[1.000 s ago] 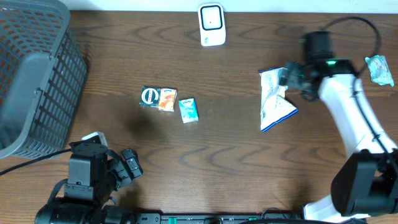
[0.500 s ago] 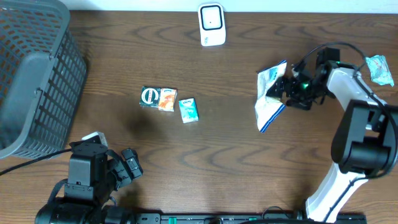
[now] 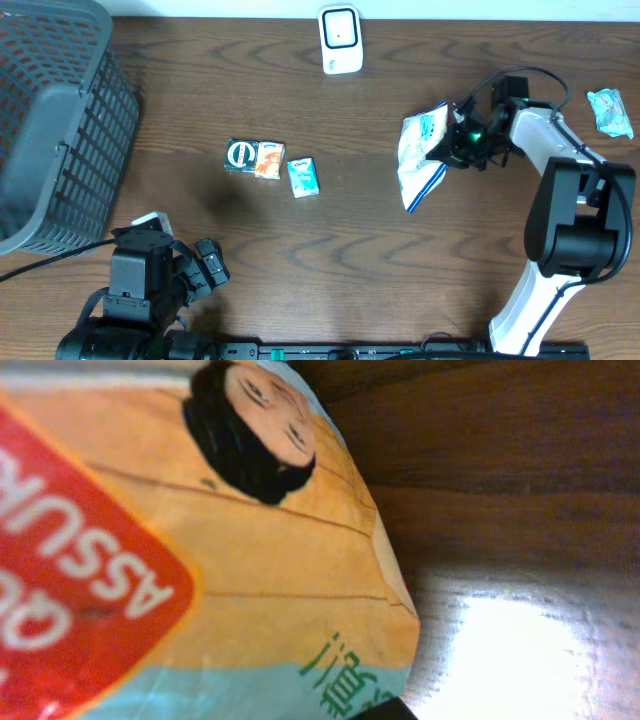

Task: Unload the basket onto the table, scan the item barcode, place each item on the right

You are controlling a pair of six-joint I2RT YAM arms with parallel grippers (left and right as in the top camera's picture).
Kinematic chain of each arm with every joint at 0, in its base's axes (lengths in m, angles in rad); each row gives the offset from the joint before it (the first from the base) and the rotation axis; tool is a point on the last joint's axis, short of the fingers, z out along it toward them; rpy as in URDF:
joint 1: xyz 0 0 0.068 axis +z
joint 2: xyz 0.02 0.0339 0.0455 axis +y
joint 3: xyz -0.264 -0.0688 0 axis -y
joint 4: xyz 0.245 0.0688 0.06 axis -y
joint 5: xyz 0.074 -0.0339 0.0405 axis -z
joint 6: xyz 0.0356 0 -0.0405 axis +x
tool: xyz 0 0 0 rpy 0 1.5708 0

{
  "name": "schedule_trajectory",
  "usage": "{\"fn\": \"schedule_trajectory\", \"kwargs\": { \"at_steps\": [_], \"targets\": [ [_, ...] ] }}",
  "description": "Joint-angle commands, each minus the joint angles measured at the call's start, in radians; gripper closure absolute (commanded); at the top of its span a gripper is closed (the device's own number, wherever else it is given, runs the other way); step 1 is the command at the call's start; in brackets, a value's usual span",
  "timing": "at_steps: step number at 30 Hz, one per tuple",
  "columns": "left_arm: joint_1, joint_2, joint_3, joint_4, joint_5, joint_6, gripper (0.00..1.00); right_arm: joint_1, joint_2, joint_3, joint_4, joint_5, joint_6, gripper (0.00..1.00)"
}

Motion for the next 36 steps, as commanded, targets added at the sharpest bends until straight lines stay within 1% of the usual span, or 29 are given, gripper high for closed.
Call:
{"fn": "schedule_trajectory", "kwargs": {
  "at_steps": [1,5,7,10,12,16,21,22,23,25,27,30,31,34,35,36],
  "targets": [
    [0.002,-0.004,-0.002,-0.003,-0.009,0.002,0.02,0.079,-0.095,0.001,0.002,0.226,0.119,0.99],
    [0.002,-0.004,-0.002,-0.003,-0.009,0.002,0.02,0.197,-0.184,0.001,0.003,0.483,0.210,0.99],
    [0.002,-0.004,-0.002,-0.003,-0.009,0.002,0.02,0.282,-0.222,0.001,0.006,0.655,0.254,0.99],
    [0.002,-0.004,-0.002,-0.003,-0.009,0.002,0.02,0.402,-0.235,0.001,0.006,0.843,0.287,0.98],
    [0.002,-0.004,-0.002,-0.003,-0.009,0.002,0.02,0.482,-0.222,0.001,0.006,0.908,0.287,0.99],
    [0.002,-0.004,-0.002,-0.003,-0.009,0.002,0.02,0.599,-0.166,0.001,0.009,0.946,0.287,0.98],
    [0.002,-0.004,-0.002,-0.003,-0.009,0.002,0.02,0.685,-0.066,0.001,0.010,0.998,0.288,0.98],
    [0.002,-0.004,-0.002,-0.003,-0.009,0.002,0.02,0.699,-0.049,0.001,0.008,0.987,0.293,0.96],
    [0.002,-0.004,-0.002,-0.003,-0.009,0.002,0.02,0.709,-0.040,0.001,0.005,0.970,0.299,0.90],
    [0.002,-0.004,-0.002,-0.003,-0.009,0.002,0.02,0.723,-0.032,0.001,0.007,0.911,0.308,0.71],
    [0.002,-0.004,-0.002,-0.003,-0.009,0.002,0.02,0.726,-0.040,0.005,0.009,0.867,0.330,0.60],
    [0.002,-0.004,-0.002,-0.003,-0.009,0.002,0.02,0.722,-0.069,0.036,-0.014,0.813,0.344,0.57],
    [0.002,-0.004,-0.002,-0.003,-0.009,0.002,0.02,0.718,-0.087,0.058,-0.040,0.814,0.363,0.54],
    [0.002,-0.004,-0.002,-0.003,-0.009,0.002,0.02,0.700,-0.138,0.123,-0.111,0.803,0.373,0.35],
    [0.002,-0.004,-0.002,-0.003,-0.009,0.002,0.02,0.689,-0.158,0.150,-0.135,0.790,0.373,0.34],
    [0.002,-0.004,-0.002,-0.003,-0.009,0.002,0.02,0.681,-0.174,0.169,-0.154,0.777,0.373,0.36]
  ]
}}
